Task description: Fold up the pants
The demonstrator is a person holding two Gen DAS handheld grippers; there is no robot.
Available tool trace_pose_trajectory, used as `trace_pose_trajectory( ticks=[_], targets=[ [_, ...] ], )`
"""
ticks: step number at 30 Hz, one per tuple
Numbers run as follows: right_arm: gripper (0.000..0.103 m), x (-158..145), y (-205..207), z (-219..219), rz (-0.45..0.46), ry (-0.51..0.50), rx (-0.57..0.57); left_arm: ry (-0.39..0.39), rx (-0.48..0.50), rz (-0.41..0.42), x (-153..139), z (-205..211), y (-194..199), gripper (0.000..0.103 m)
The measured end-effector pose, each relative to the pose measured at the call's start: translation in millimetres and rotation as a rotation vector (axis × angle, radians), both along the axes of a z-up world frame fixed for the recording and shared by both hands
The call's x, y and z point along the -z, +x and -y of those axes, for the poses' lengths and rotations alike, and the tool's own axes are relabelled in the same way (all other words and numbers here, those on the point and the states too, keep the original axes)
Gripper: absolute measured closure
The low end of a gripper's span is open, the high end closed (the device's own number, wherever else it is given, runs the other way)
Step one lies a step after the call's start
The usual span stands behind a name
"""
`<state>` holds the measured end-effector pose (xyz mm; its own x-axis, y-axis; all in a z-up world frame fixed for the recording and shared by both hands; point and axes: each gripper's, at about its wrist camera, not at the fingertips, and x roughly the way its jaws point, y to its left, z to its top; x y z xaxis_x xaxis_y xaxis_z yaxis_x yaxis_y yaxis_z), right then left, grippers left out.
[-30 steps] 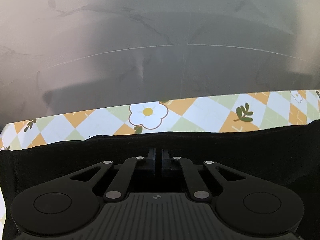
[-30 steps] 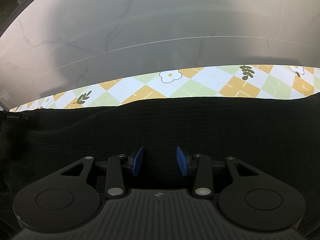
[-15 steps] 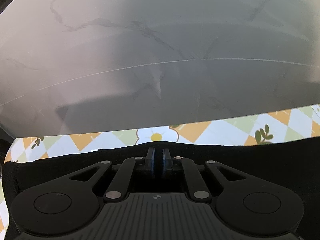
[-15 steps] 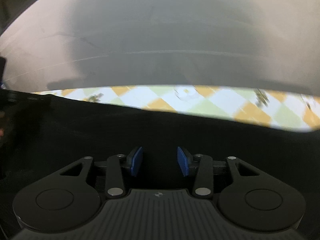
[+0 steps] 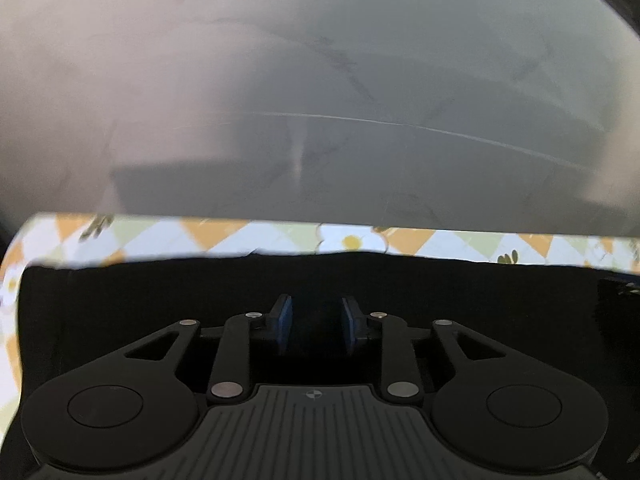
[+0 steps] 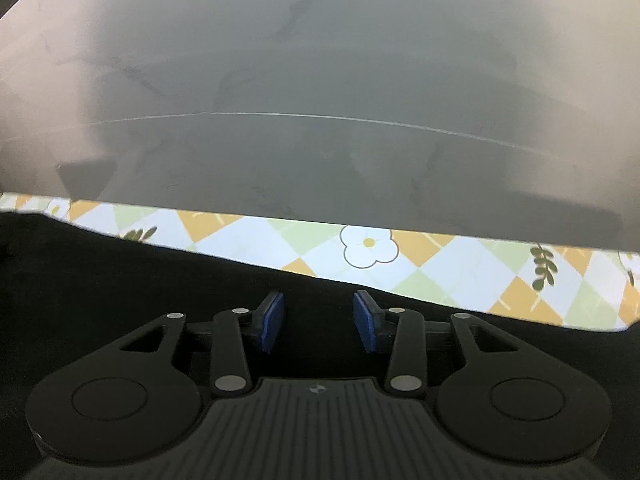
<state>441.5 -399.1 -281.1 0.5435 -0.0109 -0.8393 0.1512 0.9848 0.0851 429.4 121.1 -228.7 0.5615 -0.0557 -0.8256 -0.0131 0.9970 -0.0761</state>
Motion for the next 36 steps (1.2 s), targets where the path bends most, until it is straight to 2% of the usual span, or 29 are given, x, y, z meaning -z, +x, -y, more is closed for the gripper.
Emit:
trace_pose_trajectory(
  ticks=[6, 11, 19, 23, 25, 28, 30, 33, 34, 36],
  targets=[
    [0.059, -28, -15, -14, 0.043, 0.125, 0.021, -0.094, -0.132, 0.026, -30, -71, -39, 0.075],
    [0.059, -54, -7, -61, 0.062, 0.141, -0.037, -0.135, -0.279, 0.056, -54, -145, -69, 0.075],
    [0.057, -114, 4, -109, 0.136, 0.213, 0.012, -0.117, -0.401, 0.105, -104, -249, -104, 0.075],
    [0.048, -122, 9, -127, 0.142, 0.233, 0.021, -0.121, -0.461, 0.128, -122, -297, -113, 0.075],
    [0.047, -115, 15, -135, 0.127, 0.234, 0.015, -0.12, -0.46, 0.132, -119, -312, -108, 0.075],
    [0.047, -92, 22, -154, 0.1, 0.213, 0.004, -0.116, -0.394, 0.112, -93, -308, -82, 0.075],
    [0.047, -77, 25, -168, 0.089, 0.187, -0.007, -0.163, -0.331, 0.096, -70, -296, -62, 0.075],
    [0.047, -56, 27, -187, 0.075, 0.117, -0.036, -0.294, -0.266, 0.078, -31, -277, -33, 0.075],
    [0.047, -50, 26, -189, 0.071, 0.095, -0.048, -0.312, -0.251, 0.072, -20, -270, -23, 0.075],
    [0.047, -40, 23, -190, 0.058, 0.081, -0.052, -0.274, -0.227, 0.071, -9, -258, -6, 0.073]
  ],
)
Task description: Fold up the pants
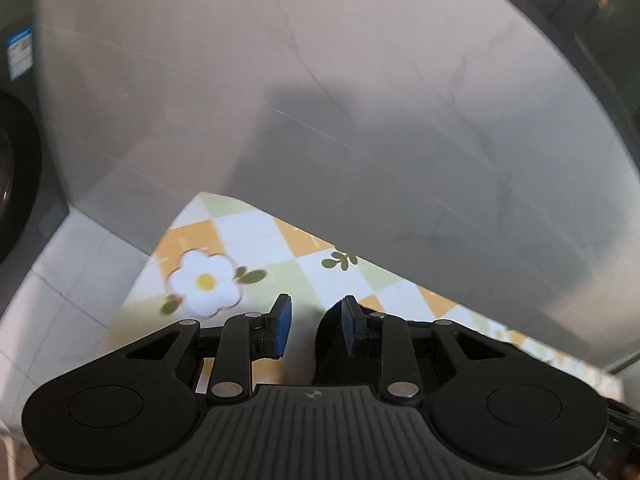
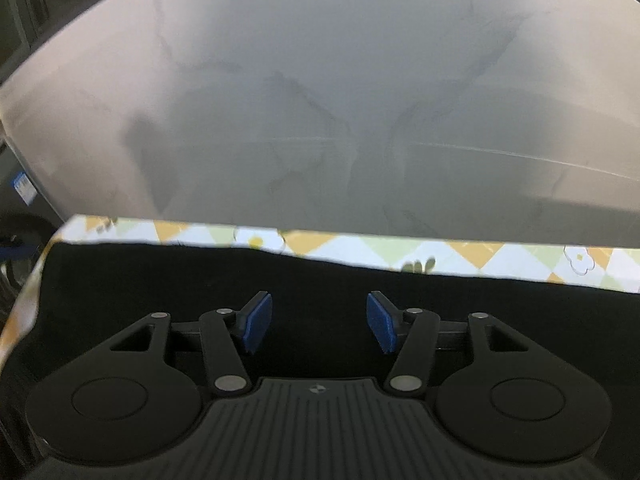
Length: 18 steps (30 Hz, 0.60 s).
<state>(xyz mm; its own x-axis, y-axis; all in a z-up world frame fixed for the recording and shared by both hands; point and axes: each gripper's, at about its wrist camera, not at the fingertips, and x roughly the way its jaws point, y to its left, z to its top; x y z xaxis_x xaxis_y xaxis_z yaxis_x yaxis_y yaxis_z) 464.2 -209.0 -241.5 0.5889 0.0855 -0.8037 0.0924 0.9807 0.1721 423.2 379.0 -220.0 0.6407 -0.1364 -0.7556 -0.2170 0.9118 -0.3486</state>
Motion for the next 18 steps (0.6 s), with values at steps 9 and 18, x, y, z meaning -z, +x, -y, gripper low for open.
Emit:
trace_pose_trajectory(
  ticks=[9, 18],
  targets=[
    [0.047, 23, -10, 18, -0.056, 0.024, 0.073, -0.104, 0.066, -0.033, 20, 4, 24, 0.066],
    [0.047, 29, -12, 23, -0.063, 0.039, 0.075, -0.204, 0.168, -0.07, 28, -5, 12, 0.068]
  ],
)
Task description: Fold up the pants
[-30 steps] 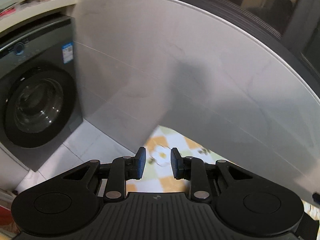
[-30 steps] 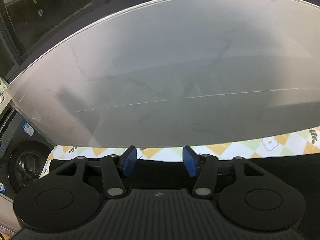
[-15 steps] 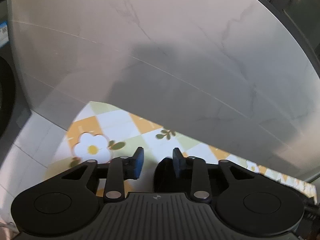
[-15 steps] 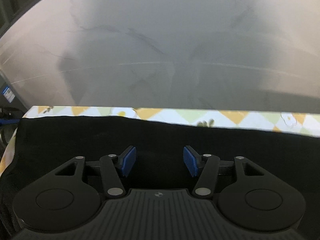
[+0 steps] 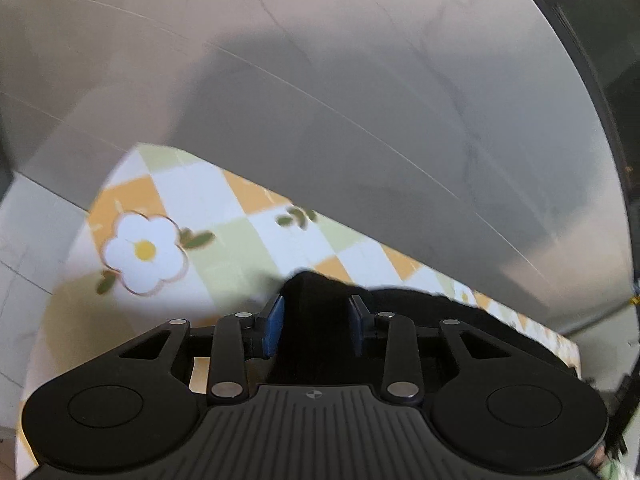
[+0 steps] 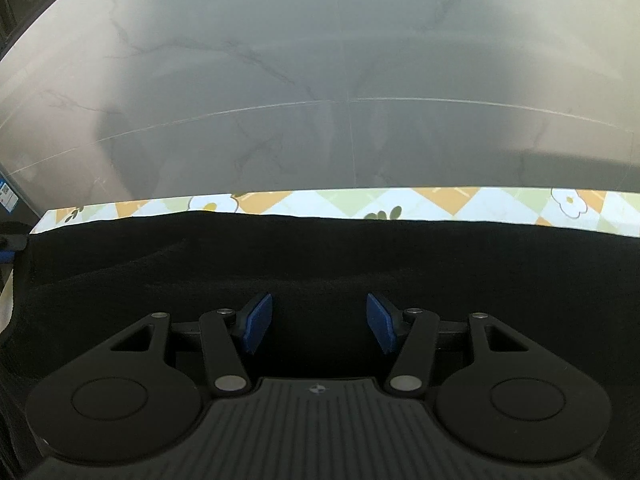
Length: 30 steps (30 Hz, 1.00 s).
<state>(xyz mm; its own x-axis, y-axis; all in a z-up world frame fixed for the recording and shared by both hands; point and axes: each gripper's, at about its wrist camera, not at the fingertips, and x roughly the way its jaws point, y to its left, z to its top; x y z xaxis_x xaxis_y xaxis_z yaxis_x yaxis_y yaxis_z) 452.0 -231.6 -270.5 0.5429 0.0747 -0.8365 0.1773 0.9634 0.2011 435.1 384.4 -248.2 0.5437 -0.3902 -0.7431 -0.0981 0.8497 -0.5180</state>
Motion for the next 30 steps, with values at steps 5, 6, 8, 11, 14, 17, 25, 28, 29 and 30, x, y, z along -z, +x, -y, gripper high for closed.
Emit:
trace_pose_trajectory(
  ticks=[5, 6, 8, 11, 14, 17, 25, 28, 29, 30],
  targets=[
    [0.047, 5, 0, -1, -0.006, 0.001, 0.004, -0.028, 0.038, 0.036, 1, 5, 4, 0.056],
    [0.047, 5, 1, -2, -0.007, -0.004, -0.003, -0.004, 0.045, 0.027, 4, 9, 7, 0.056],
    [0.047, 6, 1, -2, -0.009, -0.01, -0.01, 0.042, 0.065, 0.016, 8, 18, 12, 0.056],
    [0.046, 6, 2, -3, -0.012, -0.015, -0.016, 0.104, 0.096, 0.044, 3, 32, 11, 0.065],
    [0.046, 7, 3, -4, -0.011, -0.021, -0.022, 0.159, 0.15, 0.089, -7, 46, 6, 0.095],
    [0.046, 8, 3, -5, -0.006, -0.021, -0.024, 0.184, 0.069, 0.166, -14, 44, 2, 0.095],
    [0.047, 7, 1, -5, -0.002, -0.041, -0.032, 0.332, -0.019, 0.145, 3, 63, 11, 0.094],
    [0.047, 4, -6, -1, 0.001, -0.068, -0.012, 0.389, -0.002, 0.138, 0, 76, 11, 0.089],
    [0.047, 2, -10, 2, 0.004, -0.071, -0.002, 0.398, 0.002, 0.134, -2, 80, 10, 0.088],
    [0.047, 0, -14, 5, 0.01, -0.075, 0.003, 0.406, 0.0, 0.134, -6, 85, 9, 0.087]
  ],
)
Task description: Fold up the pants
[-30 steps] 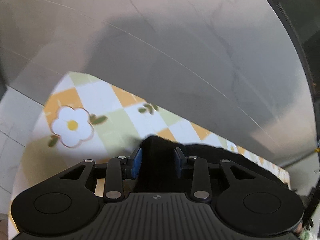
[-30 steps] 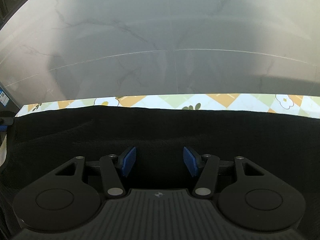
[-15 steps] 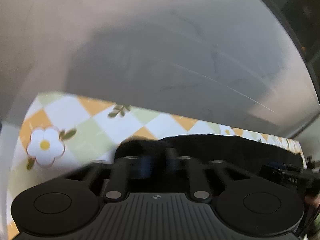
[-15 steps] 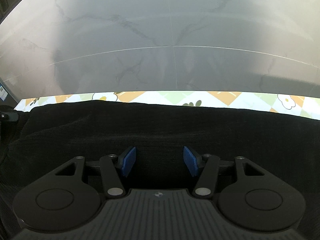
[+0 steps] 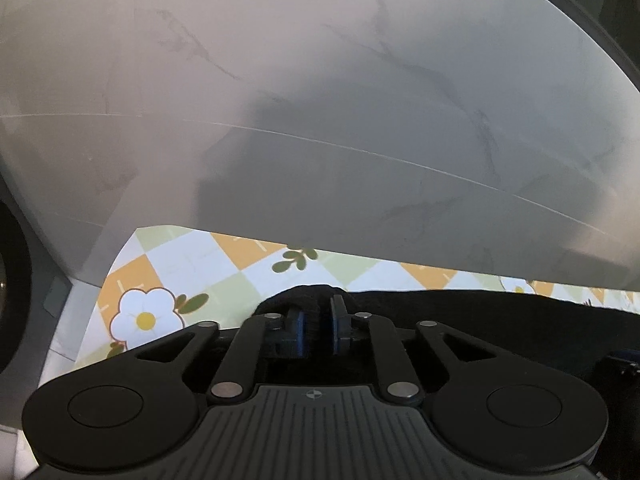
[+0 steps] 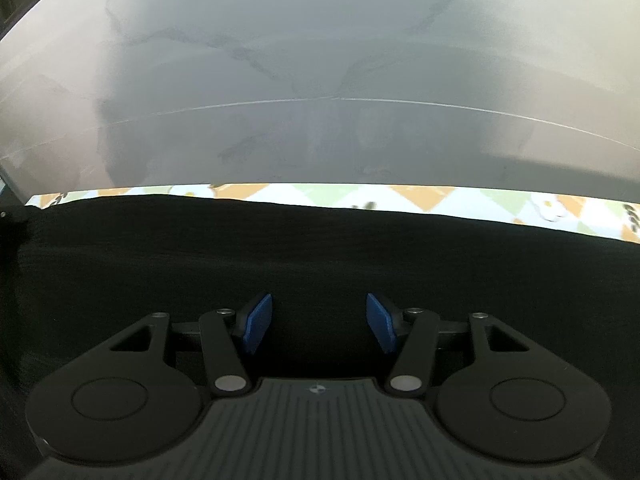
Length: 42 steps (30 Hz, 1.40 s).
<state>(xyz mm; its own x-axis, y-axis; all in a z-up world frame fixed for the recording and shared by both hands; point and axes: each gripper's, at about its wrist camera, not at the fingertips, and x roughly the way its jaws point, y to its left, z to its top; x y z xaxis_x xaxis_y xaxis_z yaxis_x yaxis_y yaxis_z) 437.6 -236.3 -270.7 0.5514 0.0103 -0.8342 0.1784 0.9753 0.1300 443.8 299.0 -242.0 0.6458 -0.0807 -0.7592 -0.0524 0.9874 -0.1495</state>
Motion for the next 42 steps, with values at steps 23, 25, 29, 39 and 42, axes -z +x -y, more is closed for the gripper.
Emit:
trace_pose_trajectory(
  ticks=[23, 25, 29, 39, 42],
  targets=[
    [0.047, -72, -209, 170, 0.029, -0.094, 0.306, -0.081, -0.142, -0.02, -95, 85, -110, 0.045],
    [0.047, -66, -229, 169, 0.009, -0.103, 0.315, -0.081, -0.127, -0.048, -86, 104, -125, 0.045],
    [0.046, -57, -265, 166, -0.012, -0.101, 0.307, -0.099, -0.143, -0.122, -72, 131, -157, 0.046],
    [0.04, -35, -327, 183, -0.005, -0.086, 0.192, -0.028, -0.283, -0.132, -69, 186, -246, 0.046],
    [0.04, -35, -351, 194, 0.013, -0.086, 0.161, -0.045, -0.333, -0.161, -64, 210, -269, 0.046]
  ],
)
